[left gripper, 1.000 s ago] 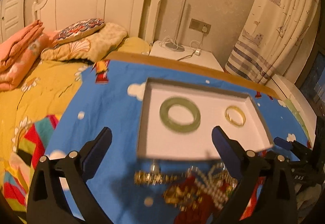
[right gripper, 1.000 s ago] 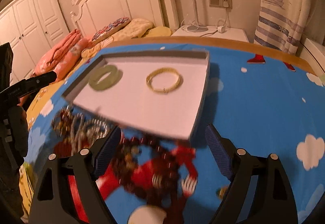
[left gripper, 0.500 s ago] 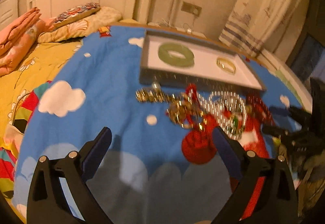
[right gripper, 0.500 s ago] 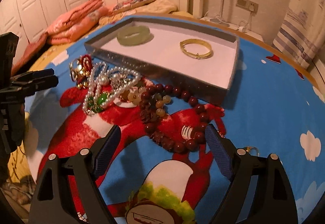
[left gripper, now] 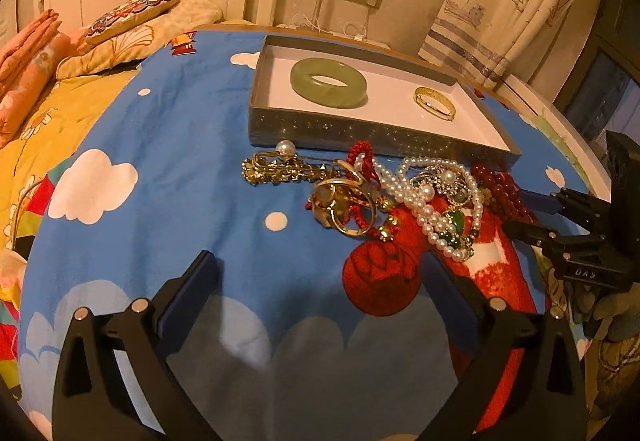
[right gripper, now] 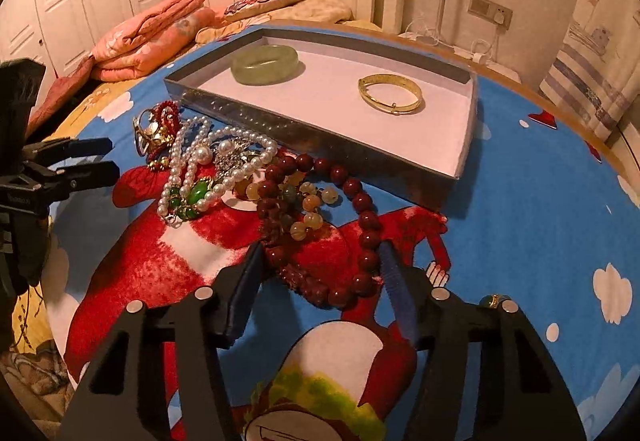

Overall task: Organize jewelry
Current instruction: 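Move both open tools back from the box to the jewelry pile, then grasp the gold rings with the left tool while the right tool grasps the dark red bead bracelet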

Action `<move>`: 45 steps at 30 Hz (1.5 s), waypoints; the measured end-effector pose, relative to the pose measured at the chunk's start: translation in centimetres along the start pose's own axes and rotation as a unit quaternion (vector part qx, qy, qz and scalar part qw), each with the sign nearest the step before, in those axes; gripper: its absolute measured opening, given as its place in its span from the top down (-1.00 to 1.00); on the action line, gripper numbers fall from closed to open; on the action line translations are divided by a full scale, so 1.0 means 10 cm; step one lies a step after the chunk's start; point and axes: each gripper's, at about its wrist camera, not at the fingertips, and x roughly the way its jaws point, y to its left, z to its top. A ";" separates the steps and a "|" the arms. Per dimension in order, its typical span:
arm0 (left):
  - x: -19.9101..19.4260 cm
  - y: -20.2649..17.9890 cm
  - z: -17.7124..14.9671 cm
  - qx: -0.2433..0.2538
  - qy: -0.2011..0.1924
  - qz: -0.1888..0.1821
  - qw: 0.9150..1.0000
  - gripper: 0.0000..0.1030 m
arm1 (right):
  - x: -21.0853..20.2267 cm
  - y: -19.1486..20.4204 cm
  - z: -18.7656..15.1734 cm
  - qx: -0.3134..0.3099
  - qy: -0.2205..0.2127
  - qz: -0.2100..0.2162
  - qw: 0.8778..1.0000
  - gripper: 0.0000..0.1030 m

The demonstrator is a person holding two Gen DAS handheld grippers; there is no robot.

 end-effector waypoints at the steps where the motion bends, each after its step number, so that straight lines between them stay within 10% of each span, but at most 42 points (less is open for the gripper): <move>1: 0.00 0.00 0.00 0.000 0.000 -0.001 1.000 -0.95 | -0.01 -0.01 0.00 0.002 -0.002 -0.002 1.000 -0.11; 12: 0.01 0.02 0.02 -0.001 -0.001 -0.009 1.000 -0.95 | -0.17 0.14 0.07 -0.039 -0.031 0.008 0.999 -0.11; 19: 0.01 0.02 0.02 -0.002 -0.002 -0.007 1.000 -0.95 | -0.01 0.25 0.04 -0.064 0.008 0.018 0.998 0.76; 36: 0.07 -0.10 0.26 0.030 -0.011 0.002 0.999 -0.83 | -0.13 0.23 -0.12 -0.035 -0.005 0.051 0.998 0.77; 40: 0.21 -0.18 0.31 0.058 -0.003 0.016 0.998 -0.56 | -0.13 0.24 -0.13 -0.037 -0.005 0.048 0.998 0.77; 43: 0.28 -0.18 0.29 0.064 0.006 0.009 0.998 0.21 | -0.13 0.23 -0.12 -0.034 -0.006 0.048 0.998 0.77; 45: 0.25 -0.18 0.28 0.067 0.001 -0.003 0.998 0.21 | -0.14 0.22 -0.12 -0.033 -0.007 0.048 0.998 0.77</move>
